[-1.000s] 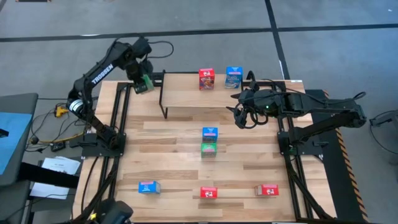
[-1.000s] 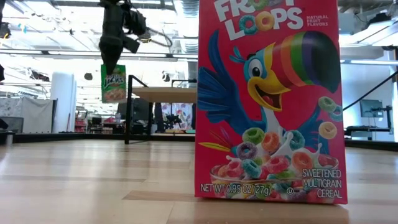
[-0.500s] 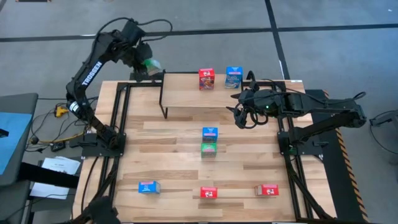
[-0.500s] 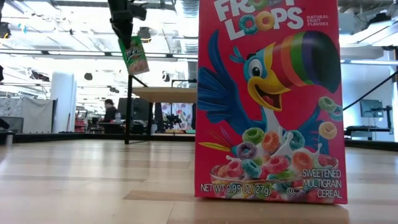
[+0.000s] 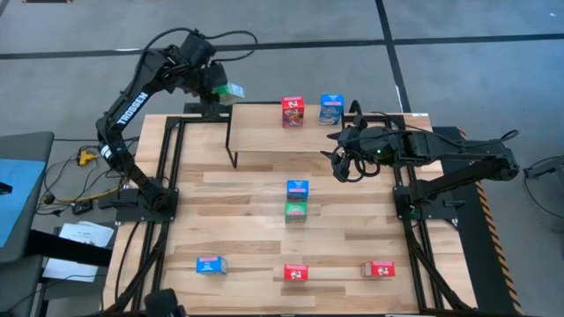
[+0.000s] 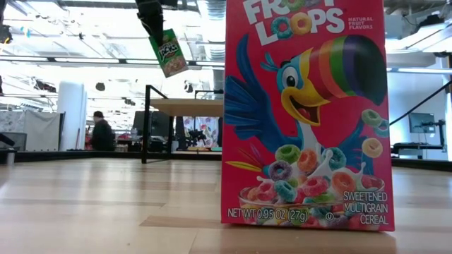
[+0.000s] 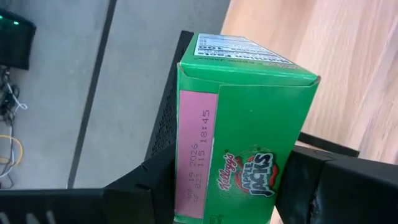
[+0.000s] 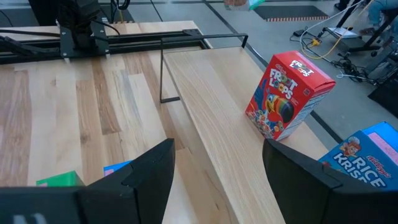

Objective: Stack cereal on shelf
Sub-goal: Put the top left green cereal box on the shelf

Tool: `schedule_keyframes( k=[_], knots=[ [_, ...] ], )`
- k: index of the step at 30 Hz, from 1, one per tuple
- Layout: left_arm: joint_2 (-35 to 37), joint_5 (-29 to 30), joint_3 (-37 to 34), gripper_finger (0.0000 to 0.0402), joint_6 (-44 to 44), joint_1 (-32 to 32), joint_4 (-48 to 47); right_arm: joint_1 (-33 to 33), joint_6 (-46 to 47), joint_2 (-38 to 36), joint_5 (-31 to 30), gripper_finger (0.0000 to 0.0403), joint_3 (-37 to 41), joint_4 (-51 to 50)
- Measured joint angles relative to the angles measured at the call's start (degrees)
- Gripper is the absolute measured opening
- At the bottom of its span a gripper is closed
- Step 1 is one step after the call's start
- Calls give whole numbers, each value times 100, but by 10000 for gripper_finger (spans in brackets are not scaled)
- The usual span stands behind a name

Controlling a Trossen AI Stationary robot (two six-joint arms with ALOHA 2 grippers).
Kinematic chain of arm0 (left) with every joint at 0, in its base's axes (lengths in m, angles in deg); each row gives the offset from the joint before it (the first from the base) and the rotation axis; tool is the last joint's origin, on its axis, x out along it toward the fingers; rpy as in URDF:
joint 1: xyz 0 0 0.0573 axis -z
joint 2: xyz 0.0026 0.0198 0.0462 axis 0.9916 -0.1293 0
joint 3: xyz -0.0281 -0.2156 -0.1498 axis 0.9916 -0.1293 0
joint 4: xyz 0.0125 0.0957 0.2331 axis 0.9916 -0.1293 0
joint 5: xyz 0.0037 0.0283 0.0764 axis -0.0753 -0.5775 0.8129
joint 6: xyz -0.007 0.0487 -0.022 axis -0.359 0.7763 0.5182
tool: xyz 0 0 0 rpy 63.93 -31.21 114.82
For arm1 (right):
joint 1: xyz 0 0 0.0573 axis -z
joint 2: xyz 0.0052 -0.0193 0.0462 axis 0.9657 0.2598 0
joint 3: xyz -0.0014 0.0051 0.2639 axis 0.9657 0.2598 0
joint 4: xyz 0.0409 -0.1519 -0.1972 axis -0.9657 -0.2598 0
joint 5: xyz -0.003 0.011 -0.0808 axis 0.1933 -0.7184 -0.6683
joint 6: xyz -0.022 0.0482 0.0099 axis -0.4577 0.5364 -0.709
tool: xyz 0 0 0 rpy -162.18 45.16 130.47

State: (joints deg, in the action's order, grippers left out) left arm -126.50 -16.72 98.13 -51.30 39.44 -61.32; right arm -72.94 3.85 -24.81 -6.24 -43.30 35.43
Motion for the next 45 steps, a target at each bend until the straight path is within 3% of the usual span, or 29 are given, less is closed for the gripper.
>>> schedule_keyframes(
  k=[17,31,40,45],
  knots=[
    [-465,178,-4,184,31,298,121,-2,59,0,17,268,0,-96],
    [-851,-289,-26,184,-71,392,337,-36,164,2,96,268,2,-169],
    [-950,-912,-30,184,-221,362,342,-92,187,2,153,268,2,-173],
    [-952,-819,-34,184,-245,331,241,-90,187,2,153,268,2,-169]
  ],
)
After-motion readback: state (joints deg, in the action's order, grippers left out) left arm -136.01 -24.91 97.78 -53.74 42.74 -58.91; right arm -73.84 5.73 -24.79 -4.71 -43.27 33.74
